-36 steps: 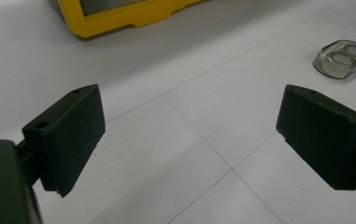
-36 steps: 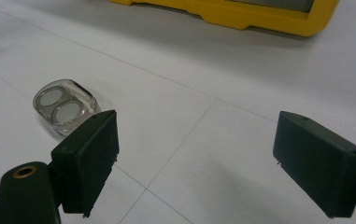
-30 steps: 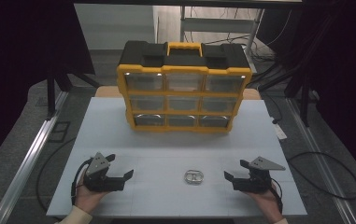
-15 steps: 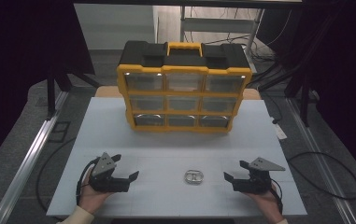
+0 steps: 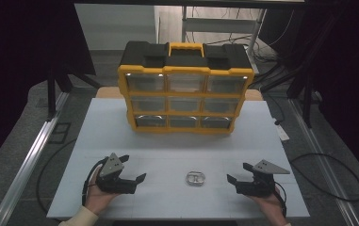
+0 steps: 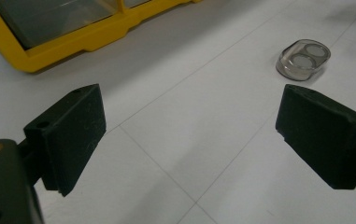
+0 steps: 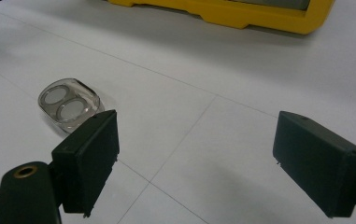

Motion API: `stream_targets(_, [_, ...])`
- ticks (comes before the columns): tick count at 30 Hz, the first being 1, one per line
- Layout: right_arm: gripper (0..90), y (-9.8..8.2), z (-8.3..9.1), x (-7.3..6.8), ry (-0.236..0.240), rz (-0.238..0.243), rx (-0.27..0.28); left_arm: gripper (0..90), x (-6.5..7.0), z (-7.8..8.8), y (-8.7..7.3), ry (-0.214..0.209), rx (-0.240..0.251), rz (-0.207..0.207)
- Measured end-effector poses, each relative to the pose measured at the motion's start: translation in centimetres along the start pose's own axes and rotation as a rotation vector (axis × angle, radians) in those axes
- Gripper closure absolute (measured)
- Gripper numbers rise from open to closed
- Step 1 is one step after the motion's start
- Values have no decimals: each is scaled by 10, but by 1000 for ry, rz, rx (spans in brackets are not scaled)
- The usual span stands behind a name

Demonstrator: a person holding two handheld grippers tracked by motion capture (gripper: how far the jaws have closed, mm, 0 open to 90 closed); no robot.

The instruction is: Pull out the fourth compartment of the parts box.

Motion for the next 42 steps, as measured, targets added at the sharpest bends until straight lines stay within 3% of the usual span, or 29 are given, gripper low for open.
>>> stream_targets(6, [155,0,-1,0,0,5,-3,92,3,-4,1,3,-8,-26])
stream_targets(12, [154,0,0,-1,3,11,-3,94,8,-6,5,9,-7,-100])
stream_targets(21, [155,1,0,-3,7,23,-2,96,10,-7,10,37,-9,-171])
stream_targets(24, [155,0,1,-3,5,22,-7,96,9,-11,12,68,-21,-211])
stream_targets(32, [155,-1,1,-2,-2,21,-14,98,10,-17,16,118,-31,-271])
stream_targets(42, [155,-1,1,-1,-14,25,-11,100,13,-18,26,193,-10,-352])
Point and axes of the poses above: each handheld gripper's, and its own axes: z roughly backward along the jaws, y roughly out of its top, x roughly to its right, the point moved 4 cm from there along -z, roughly forward along the jaws, and after that the axes turned 4 degrees about y, right-handed, at the moved point
